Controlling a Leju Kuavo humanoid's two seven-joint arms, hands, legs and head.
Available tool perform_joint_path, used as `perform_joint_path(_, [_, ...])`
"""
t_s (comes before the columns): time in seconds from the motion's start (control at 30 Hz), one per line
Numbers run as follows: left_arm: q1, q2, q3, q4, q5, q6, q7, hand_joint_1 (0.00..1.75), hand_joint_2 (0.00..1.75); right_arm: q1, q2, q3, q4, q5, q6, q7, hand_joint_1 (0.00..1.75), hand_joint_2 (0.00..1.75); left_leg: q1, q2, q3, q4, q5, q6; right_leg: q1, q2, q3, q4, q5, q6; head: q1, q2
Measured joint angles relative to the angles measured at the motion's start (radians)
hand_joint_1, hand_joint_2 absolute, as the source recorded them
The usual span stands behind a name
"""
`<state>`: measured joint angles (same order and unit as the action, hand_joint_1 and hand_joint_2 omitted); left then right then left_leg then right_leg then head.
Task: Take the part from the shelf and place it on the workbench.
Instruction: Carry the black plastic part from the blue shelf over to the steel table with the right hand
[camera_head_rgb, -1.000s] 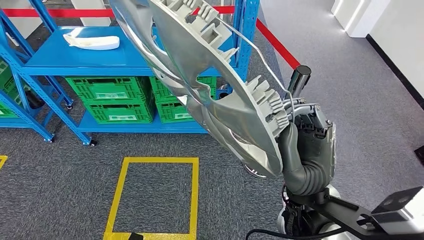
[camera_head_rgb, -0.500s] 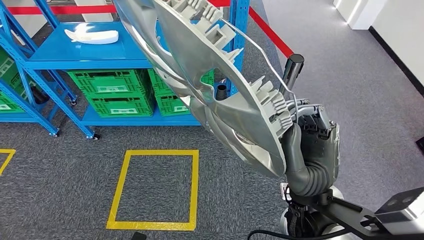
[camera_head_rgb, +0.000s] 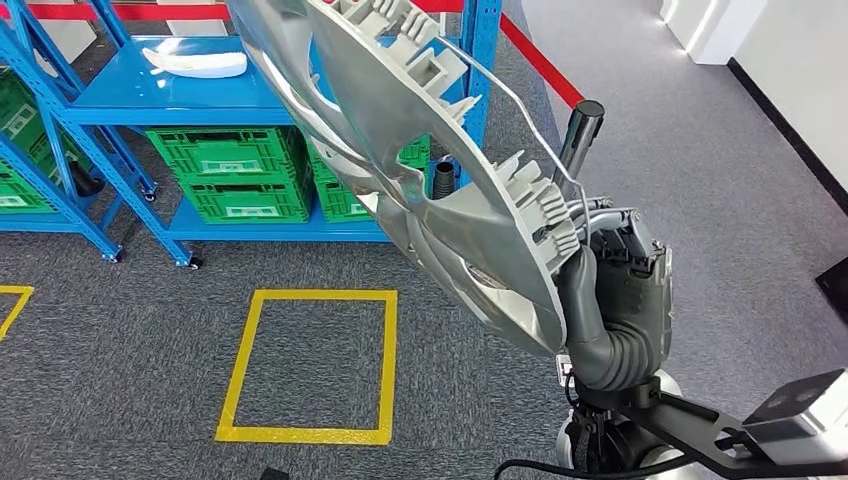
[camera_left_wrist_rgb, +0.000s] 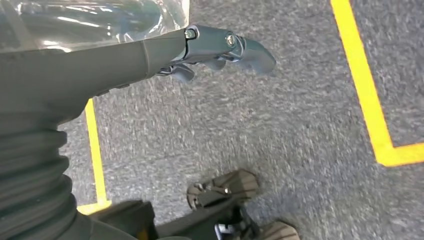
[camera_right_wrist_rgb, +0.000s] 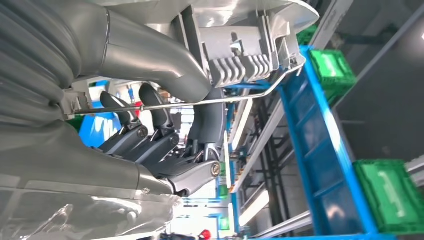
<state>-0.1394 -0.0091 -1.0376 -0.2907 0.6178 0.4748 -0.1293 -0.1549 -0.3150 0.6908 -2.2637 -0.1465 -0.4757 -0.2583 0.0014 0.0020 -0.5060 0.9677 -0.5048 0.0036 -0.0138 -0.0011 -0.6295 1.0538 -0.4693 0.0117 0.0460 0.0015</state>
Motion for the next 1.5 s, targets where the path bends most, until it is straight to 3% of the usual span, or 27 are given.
perform_joint_path(0.1, [0.0, 0.0, 0.0, 0.0, 0.0, 0.001, 0.0, 0.0, 1.75, 0.002, 0.0, -0.002, 0.0, 0.0, 0.0, 0.0, 1.75, 1.75, 0.0, 0.002, -0.031, 0.003, 0.022, 0.01, -0.002, 0.002, -0.055, 0.171, -0.121, 0.01, 0.006, 0.0])
perform_joint_path(0.13, [0.001, -0.001, 0.0, 0.0, 0.001, 0.001, 0.0, 0.0, 1.75, 0.004, 0.0, -0.002, 0.001, 0.0, 0.0, 0.0, 1.75, 1.75, 0.0, 0.002, -0.044, 0.006, 0.028, 0.01, -0.002, 0.002, -0.064, 0.218, -0.14, 0.012, 0.006, 0.0])
perform_joint_path(0.17, [0.001, -0.001, 0.0, 0.0, 0.001, 0.0, 0.0, 0.0, 1.75, 0.005, 0.0, -0.002, 0.002, 0.0, 0.0, 0.0, 1.75, 1.75, 0.0, 0.002, -0.056, 0.01, 0.035, 0.009, -0.002, 0.002, -0.057, 0.233, -0.139, 0.013, 0.007, 0.0])
perform_joint_path(0.2, [0.002, -0.001, 0.0, 0.0, 0.002, 0.001, 0.0, 0.0, 1.75, 0.006, 0.0, -0.002, 0.002, 0.0, 0.0, 0.0, 1.75, 1.75, 0.0, 0.002, -0.068, 0.015, 0.04, 0.007, -0.002, 0.002, -0.03, 0.208, -0.121, 0.012, 0.01, 0.0])
perform_joint_path(0.27, [0.002, -0.001, 0.0, 0.0, 0.004, 0.001, 0.0, 0.0, 1.75, 0.006, 0.0, -0.002, 0.003, 0.0, -0.001, 0.001, 1.75, 1.75, 0.0, 0.002, -0.09, 0.027, 0.048, 0.002, -0.001, 0.002, 0.06, 0.074, -0.078, 0.008, 0.016, 0.0])
perform_joint_path(0.33, [0.002, -0.001, 0.0, 0.0, 0.005, 0.002, 0.0, 0.0, 1.75, 0.007, 0.0, -0.003, 0.003, 0.0, -0.004, 0.001, 1.75, 1.75, -0.001, 0.002, -0.106, 0.037, 0.055, -0.008, 0.003, 0.003, 0.119, -0.03, -0.065, -0.003, 0.021, 0.0])
perform_joint_path(0.47, [0.003, -0.001, 0.0, 0.0, 0.01, 0.004, 0.003, 0.0, 1.75, 0.013, 0.001, -0.006, 0.003, -0.006, -0.015, 0.003, 1.75, 1.75, 0.002, 0.0, -0.118, 0.045, 0.06, -0.033, 0.005, 0.003, 0.115, -0.052, -0.056, -0.03, 0.026, 0.0])
perform_joint_path(0.53, [0.004, 0.0, 0.0, 0.0, 0.013, 0.005, 0.005, 0.0, 1.75, 0.014, 0.002, -0.009, 0.003, -0.009, -0.021, 0.006, 1.75, 1.75, 0.005, -0.001, -0.141, 0.108, 0.008, -0.045, -0.001, -0.004, 0.11, -0.057, -0.045, -0.043, 0.023, 0.0])
perform_joint_path(0.6, [0.006, 0.0, 0.0, 0.0, 0.016, 0.005, 0.008, 0.0, 1.75, 0.017, 0.003, -0.011, 0.004, -0.011, -0.031, 0.01, 1.75, 1.75, 0.008, -0.001, -0.185, 0.237, -0.066, -0.054, 0.0, -0.012, 0.101, -0.055, -0.038, -0.048, 0.018, 0.0])
perform_joint_path(0.63, [0.007, -0.001, 0.0, 0.0, 0.018, 0.005, 0.009, 0.0, 1.75, 0.019, 0.003, -0.011, 0.006, -0.012, -0.036, 0.014, 1.75, 1.75, 0.01, -0.001, -0.202, 0.292, -0.087, -0.058, 0.0, -0.017, 0.097, -0.052, -0.037, -0.048, 0.017, 0.0])
perform_joint_path(0.67, [0.009, -0.001, 0.0, 0.0, 0.02, 0.005, 0.011, 0.0, 1.75, 0.022, 0.004, -0.012, 0.007, -0.013, -0.04, 0.018, 1.75, 1.75, 0.01, -0.001, -0.204, 0.314, -0.089, -0.06, 0.0, -0.022, 0.092, -0.049, -0.036, -0.048, 0.017, 0.0])
perform_joint_path(0.7, [0.011, -0.001, 0.0, 0.0, 0.022, 0.004, 0.011, 0.0, 1.75, 0.024, 0.004, -0.013, 0.009, -0.014, -0.043, 0.022, 1.75, 1.75, 0.011, 0.0, -0.189, 0.299, -0.073, -0.06, 0.0, -0.028, 0.088, -0.046, -0.035, -0.047, 0.017, 0.0])
perform_joint_path(0.77, [0.012, -0.001, 0.0, 0.0, 0.025, 0.004, 0.012, 0.0, 1.75, 0.026, 0.004, -0.014, 0.012, -0.015, -0.047, 0.029, 1.75, 1.75, 0.01, 0.014, -0.115, 0.176, -0.018, -0.055, 0.0, -0.042, 0.084, -0.041, -0.036, -0.043, 0.017, 0.0])
perform_joint_path(0.83, [0.01, 0.0, 0.0, 0.0, 0.027, 0.004, 0.012, 0.0, 1.75, 0.026, 0.005, -0.015, 0.012, -0.015, -0.048, 0.031, 1.75, 1.75, 0.001, 0.042, -0.056, 0.065, 0.008, -0.042, 0.003, -0.056, 0.081, -0.039, -0.035, -0.034, 0.017, 0.0])
perform_joint_path(0.87, [0.009, 0.0, 0.0, 0.0, 0.028, 0.004, 0.012, 0.0, 1.75, 0.025, 0.006, -0.016, 0.012, -0.016, -0.048, 0.031, 1.75, 1.75, -0.004, 0.05, -0.047, 0.042, 0.007, -0.035, 0.005, -0.064, 0.08, -0.038, -0.034, -0.028, 0.017, 0.0])
perform_joint_path(0.93, [0.01, 0.0, 0.0, 0.0, 0.029, 0.004, 0.013, 0.0, 1.75, 0.025, 0.007, -0.017, 0.012, -0.018, -0.049, 0.033, 1.75, 1.75, -0.007, 0.04, -0.052, 0.033, 0.01, -0.02, 0.007, -0.08, 0.078, -0.04, -0.032, -0.017, 0.018, 0.0])
perform_joint_path(1.0, [0.01, 0.0, 0.0, 0.0, 0.03, 0.004, 0.014, 0.0, 1.75, 0.024, 0.008, -0.017, 0.013, -0.021, -0.051, 0.035, 1.75, 1.75, -0.002, 0.024, -0.055, 0.024, 0.018, -0.004, 0.005, -0.065, 0.068, -0.017, -0.054, -0.007, 0.021, 0.0])
perform_joint_path(1.03, [0.009, 0.0, 0.0, 0.0, 0.031, 0.004, 0.014, 0.0, 1.75, 0.024, 0.008, -0.018, 0.014, -0.023, -0.052, 0.036, 1.75, 1.75, 0.001, 0.017, -0.056, 0.02, 0.022, 0.003, 0.005, -0.047, 0.051, 0.021, -0.079, -0.004, 0.024, 0.0])
perform_joint_path(1.1, [0.008, -0.001, 0.0, 0.0, 0.031, 0.004, 0.014, 0.0, 1.75, 0.023, 0.008, -0.018, 0.016, -0.026, -0.054, 0.036, 1.75, 1.75, 0.002, 0.001, -0.061, 0.02, 0.025, 0.008, 0.003, -0.013, -0.006, 0.147, -0.144, -0.001, 0.032, 0.0])
perform_joint_path(1.17, [0.009, -0.001, 0.0, 0.0, 0.032, 0.004, 0.015, 0.0, 1.75, 0.024, 0.008, -0.018, 0.02, -0.031, -0.056, 0.037, 1.75, 1.75, 0.001, -0.017, -0.063, 0.024, 0.026, 0.01, 0.003, -0.005, -0.048, 0.238, -0.165, 0.0, 0.038, 0.0])
perform_joint_path(1.2, [0.009, -0.001, 0.0, 0.0, 0.032, 0.004, 0.015, 0.0, 1.75, 0.024, 0.008, -0.017, 0.022, -0.033, -0.056, 0.037, 1.75, 1.75, 0.0, -0.028, -0.064, 0.026, 0.026, 0.01, 0.003, -0.004, -0.045, 0.231, -0.146, -0.001, 0.039, 0.0])
perform_joint_path(1.23, [0.009, -0.001, 0.0, 0.0, 0.033, 0.004, 0.015, 0.0, 1.75, 0.024, 0.008, -0.017, 0.023, -0.035, -0.057, 0.038, 1.75, 1.75, 0.0, -0.04, -0.064, 0.03, 0.025, 0.009, 0.003, 0.0, -0.025, 0.187, -0.111, -0.003, 0.04, 0.0])
perform_joint_path(1.3, [0.007, -0.001, 0.0, 0.0, 0.033, 0.005, 0.015, 0.0, 1.75, 0.023, 0.008, -0.018, 0.026, -0.039, -0.059, 0.038, 1.75, 1.75, -0.001, -0.062, -0.068, 0.038, 0.024, 0.004, 0.002, 0.032, 0.032, 0.057, -0.042, -0.009, 0.042, 0.0])
perform_joint_path(1.33, [0.006, -0.002, 0.0, 0.0, 0.033, 0.005, 0.015, 0.0, 1.75, 0.022, 0.009, -0.018, 0.026, -0.041, -0.06, 0.038, 1.75, 1.75, 0.0, -0.072, -0.073, 0.042, 0.024, -0.001, 0.001, 0.049, 0.052, 0.008, -0.027, -0.011, 0.042, 0.0])
perform_joint_path(1.4, [0.005, -0.002, 0.0, 0.0, 0.034, 0.005, 0.015, 0.0, 1.75, 0.02, 0.01, -0.018, 0.028, -0.045, -0.061, 0.037, 1.75, 1.75, 0.003, -0.09, -0.088, 0.047, 0.029, -0.013, 0.002, 0.063, 0.062, -0.021, -0.028, -0.014, 0.04, 0.0])
perform_joint_path(1.47, [0.008, 0.0, 0.0, 0.0, 0.035, 0.006, 0.016, 0.0, 1.75, 0.019, 0.011, -0.018, 0.029, -0.051, -0.062, 0.037, 1.75, 1.75, 0.004, -0.102, -0.097, 0.048, 0.032, -0.025, -0.001, 0.043, 0.061, -0.029, -0.025, -0.022, 0.042, 0.0])
perform_joint_path(1.5, [0.009, 0.0, 0.0, 0.0, 0.035, 0.006, 0.016, 0.0, 1.75, 0.018, 0.012, -0.018, 0.03, -0.054, -0.062, 0.036, 1.75, 1.75, 0.003, -0.093, -0.102, 0.058, 0.023, -0.03, -0.003, 0.032, 0.063, -0.034, -0.023, -0.027, 0.04, 0.0])
